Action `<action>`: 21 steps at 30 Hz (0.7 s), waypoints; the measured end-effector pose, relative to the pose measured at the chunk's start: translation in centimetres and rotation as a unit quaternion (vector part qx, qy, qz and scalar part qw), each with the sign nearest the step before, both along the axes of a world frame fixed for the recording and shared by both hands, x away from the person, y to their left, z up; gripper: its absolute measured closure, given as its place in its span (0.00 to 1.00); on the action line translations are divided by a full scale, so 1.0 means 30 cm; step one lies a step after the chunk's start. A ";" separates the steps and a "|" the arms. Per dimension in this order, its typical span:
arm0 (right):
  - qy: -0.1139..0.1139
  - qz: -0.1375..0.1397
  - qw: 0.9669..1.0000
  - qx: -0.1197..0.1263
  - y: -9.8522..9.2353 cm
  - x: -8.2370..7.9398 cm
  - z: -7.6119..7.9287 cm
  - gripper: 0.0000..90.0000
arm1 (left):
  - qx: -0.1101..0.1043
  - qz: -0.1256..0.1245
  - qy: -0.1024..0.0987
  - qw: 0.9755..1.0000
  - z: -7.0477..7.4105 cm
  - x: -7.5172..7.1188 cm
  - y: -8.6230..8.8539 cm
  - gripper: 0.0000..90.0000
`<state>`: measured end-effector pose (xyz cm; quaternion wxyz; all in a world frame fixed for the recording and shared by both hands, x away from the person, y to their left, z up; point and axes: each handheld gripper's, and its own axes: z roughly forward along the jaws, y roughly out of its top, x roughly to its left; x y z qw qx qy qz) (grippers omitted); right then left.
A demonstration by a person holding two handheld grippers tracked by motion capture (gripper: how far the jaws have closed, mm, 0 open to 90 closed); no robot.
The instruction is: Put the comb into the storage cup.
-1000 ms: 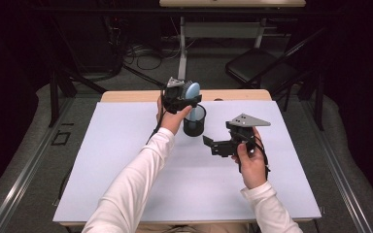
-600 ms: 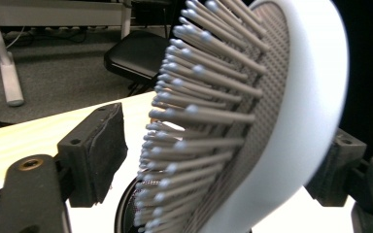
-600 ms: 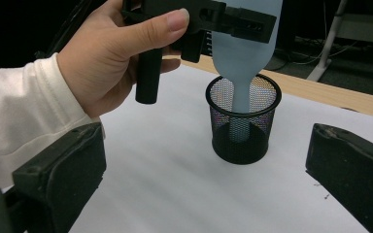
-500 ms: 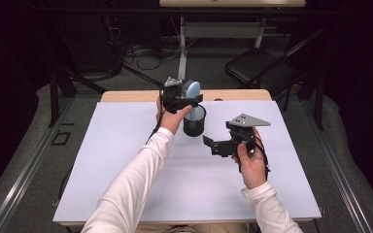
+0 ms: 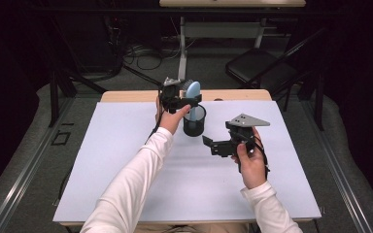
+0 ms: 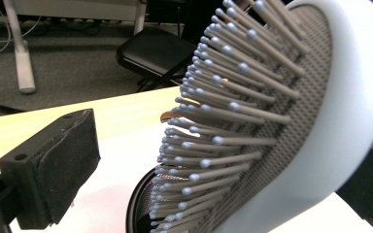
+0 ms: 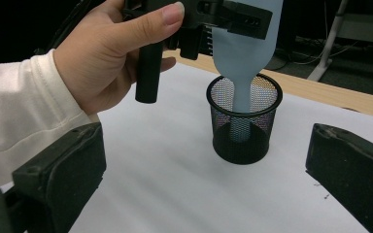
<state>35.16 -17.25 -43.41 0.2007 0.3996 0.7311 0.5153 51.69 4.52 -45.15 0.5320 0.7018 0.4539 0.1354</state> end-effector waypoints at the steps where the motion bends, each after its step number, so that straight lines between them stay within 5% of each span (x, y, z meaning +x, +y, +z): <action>1: 0.000 0.000 1.000 -0.001 0.000 0.000 0.000 0.00 | 0.001 0.000 0.002 1.000 0.000 0.001 0.001 0.00; 21: 0.005 0.000 1.000 -0.001 0.005 0.003 -0.008 0.00 | 0.005 -0.024 0.006 1.000 0.017 -0.015 -0.002 0.00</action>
